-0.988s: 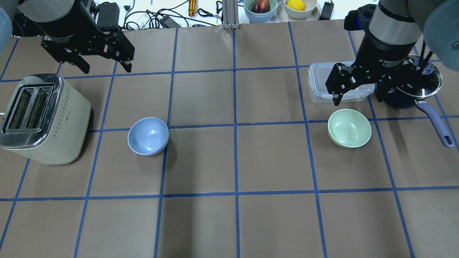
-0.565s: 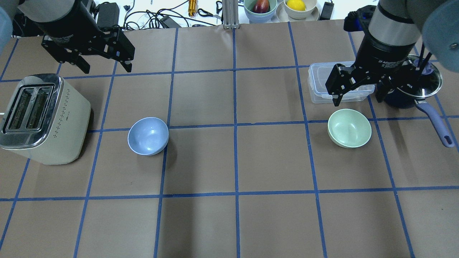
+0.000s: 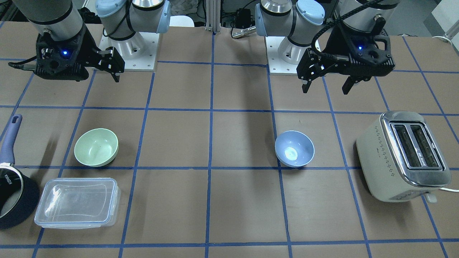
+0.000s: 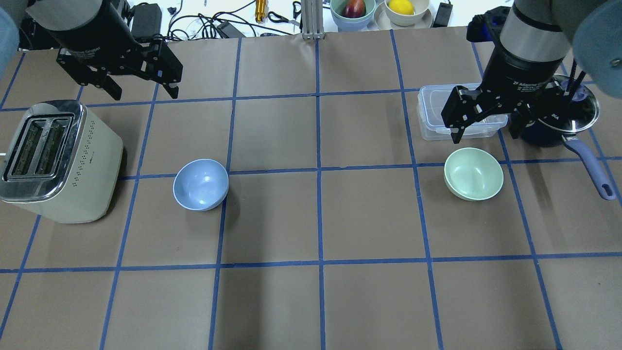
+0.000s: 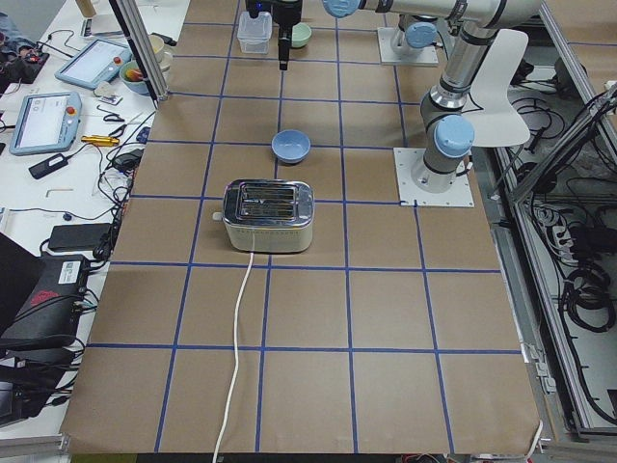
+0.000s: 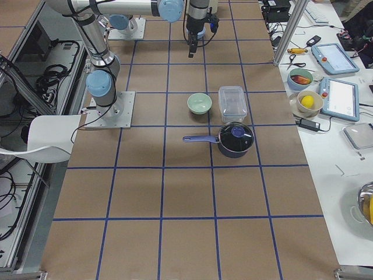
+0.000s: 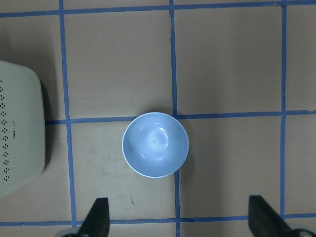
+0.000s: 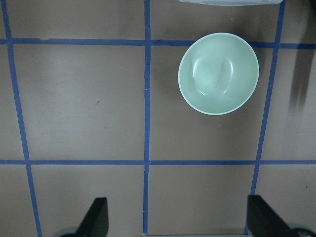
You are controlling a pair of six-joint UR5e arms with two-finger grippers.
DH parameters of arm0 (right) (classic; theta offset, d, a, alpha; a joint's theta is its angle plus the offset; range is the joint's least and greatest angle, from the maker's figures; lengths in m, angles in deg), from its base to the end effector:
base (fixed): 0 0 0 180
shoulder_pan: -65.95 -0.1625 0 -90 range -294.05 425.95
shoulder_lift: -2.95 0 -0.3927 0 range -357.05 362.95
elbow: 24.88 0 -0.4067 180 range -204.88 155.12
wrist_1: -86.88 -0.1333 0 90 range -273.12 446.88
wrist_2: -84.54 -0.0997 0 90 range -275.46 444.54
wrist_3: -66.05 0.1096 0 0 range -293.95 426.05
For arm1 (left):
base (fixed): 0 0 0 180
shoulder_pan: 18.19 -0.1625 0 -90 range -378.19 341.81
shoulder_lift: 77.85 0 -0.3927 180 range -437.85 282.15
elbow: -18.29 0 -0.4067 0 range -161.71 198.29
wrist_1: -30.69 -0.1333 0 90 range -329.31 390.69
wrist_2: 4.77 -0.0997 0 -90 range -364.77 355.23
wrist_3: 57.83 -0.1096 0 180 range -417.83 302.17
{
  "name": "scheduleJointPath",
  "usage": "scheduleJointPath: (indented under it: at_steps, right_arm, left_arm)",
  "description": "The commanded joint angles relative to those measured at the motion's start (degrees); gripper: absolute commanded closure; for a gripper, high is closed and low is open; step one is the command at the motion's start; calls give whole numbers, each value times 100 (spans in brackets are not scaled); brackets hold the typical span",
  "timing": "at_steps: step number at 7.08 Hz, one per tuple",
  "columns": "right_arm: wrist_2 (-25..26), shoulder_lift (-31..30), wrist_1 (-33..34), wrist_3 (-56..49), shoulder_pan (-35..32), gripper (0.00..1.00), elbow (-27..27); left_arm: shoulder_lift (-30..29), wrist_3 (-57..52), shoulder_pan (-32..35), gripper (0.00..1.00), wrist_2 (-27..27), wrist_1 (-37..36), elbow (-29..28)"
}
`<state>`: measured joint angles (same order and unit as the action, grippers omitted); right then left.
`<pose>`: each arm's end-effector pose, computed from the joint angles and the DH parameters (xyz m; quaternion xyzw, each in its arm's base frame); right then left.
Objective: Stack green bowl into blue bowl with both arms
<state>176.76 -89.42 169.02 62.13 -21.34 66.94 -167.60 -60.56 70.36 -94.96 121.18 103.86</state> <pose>0.1064 -0.4810 0.4375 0.0118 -0.9977 -0.0647 0.0156 -0.1200 -0.5143 0.4864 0.0111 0.9993 -0.0365 0.0030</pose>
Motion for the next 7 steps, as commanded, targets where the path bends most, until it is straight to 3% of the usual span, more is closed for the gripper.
scheduleJointPath:
  at_steps: [1, 7]
  right_arm:
    - [-28, -61, -4, 5, -8, 0, -24]
    - [-90, -44, 66, 5, -8, 0, -7]
  left_arm:
    - [1, 0, 30, 0, -34, 3, 39]
    - [-60, 0, 39, 0, 19, 12, 39]
